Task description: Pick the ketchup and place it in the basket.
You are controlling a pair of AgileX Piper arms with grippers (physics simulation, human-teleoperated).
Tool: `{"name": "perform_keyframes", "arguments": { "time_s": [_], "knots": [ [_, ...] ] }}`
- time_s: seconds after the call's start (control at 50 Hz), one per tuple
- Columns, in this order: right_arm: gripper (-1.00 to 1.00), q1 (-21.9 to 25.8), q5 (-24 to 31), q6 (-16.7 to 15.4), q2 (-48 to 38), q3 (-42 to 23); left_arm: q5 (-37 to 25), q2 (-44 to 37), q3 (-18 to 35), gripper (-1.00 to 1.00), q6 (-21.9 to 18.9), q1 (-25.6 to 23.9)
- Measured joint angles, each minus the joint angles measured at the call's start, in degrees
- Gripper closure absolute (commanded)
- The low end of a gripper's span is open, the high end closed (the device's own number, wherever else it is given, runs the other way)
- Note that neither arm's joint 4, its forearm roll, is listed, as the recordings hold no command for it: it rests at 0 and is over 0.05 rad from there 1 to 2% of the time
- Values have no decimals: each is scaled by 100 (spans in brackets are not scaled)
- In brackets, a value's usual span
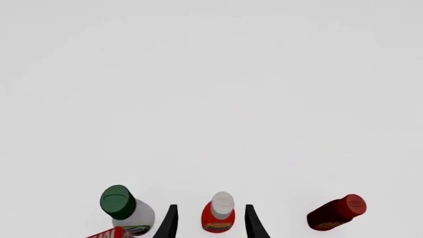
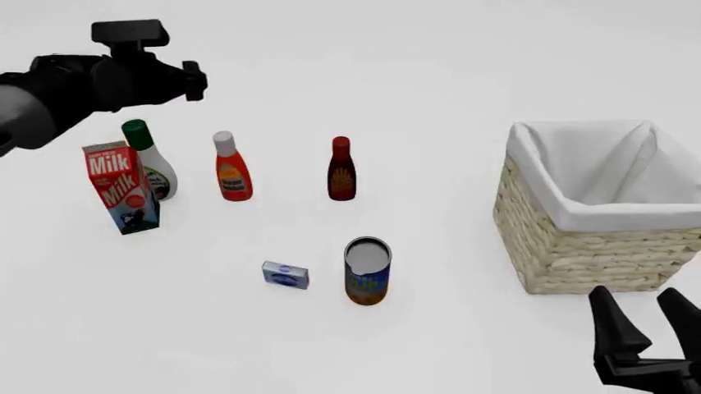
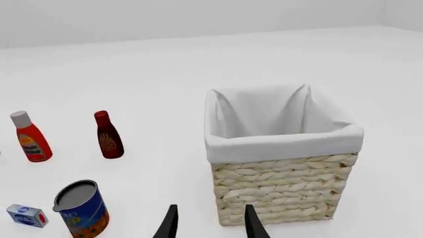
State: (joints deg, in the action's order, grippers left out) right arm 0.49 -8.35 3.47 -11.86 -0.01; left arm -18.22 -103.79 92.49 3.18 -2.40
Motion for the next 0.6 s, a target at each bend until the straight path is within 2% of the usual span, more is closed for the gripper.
{"name": "perform_keyframes", "arguments": {
  "time_s": [0.6],
  "knots": [
    [-100,-5,-55,48,-66,0,138,-399,113,-100,9,-78]
  ]
}}
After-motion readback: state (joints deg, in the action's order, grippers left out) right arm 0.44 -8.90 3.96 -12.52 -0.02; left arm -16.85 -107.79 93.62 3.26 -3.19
